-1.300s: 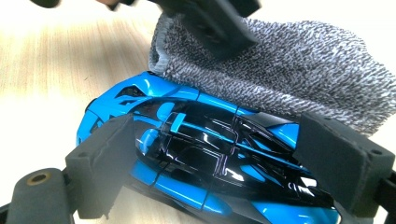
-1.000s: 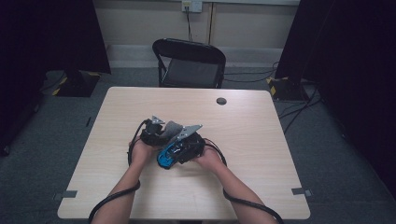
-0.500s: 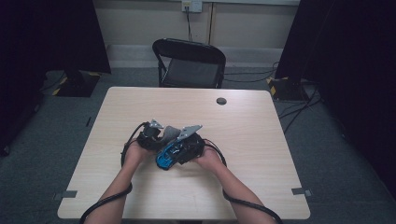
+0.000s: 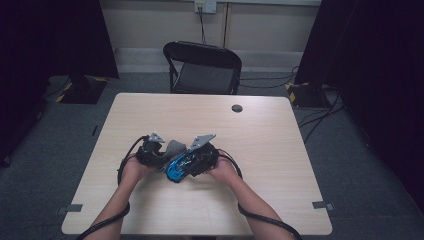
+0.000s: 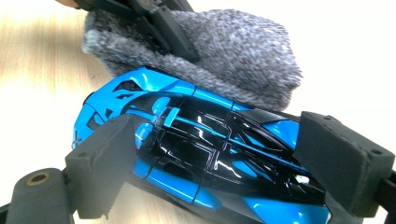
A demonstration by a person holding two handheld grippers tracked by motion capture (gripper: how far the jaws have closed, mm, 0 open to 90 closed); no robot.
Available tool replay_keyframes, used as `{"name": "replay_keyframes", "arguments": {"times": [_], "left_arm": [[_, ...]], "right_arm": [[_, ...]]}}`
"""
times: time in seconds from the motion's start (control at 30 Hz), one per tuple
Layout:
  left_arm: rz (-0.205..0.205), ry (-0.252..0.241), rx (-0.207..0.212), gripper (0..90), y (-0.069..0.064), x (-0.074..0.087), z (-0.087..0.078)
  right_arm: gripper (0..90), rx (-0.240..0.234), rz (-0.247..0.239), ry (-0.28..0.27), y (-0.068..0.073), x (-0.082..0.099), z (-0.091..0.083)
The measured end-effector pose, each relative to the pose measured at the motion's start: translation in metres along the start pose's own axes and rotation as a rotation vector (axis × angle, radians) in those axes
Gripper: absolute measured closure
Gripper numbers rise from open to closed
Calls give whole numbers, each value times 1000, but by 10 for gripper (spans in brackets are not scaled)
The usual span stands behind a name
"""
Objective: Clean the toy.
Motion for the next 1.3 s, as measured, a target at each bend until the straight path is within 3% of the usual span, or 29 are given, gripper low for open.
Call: {"name": "replay_keyframes", "arguments": {"times": [0.5, 1.3], "left_arm": [[2, -3, -7, 774, -5, 22, -17], [5, 33, -2, 772, -10, 51, -42]], "right_arm": [[127, -2, -10, -1, 0, 0, 0], [127, -2, -9, -4, 1, 1, 0]]}}
Point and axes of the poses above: each handheld gripper's, and its own axes: z roughly forward along the jaws, x roughly out of its underside, y roughly to its left, the point moved 7 cm from there along z, roughly forward along the jaws, and after that the axes turned 2 degrees about y, right-handed, at the moved point
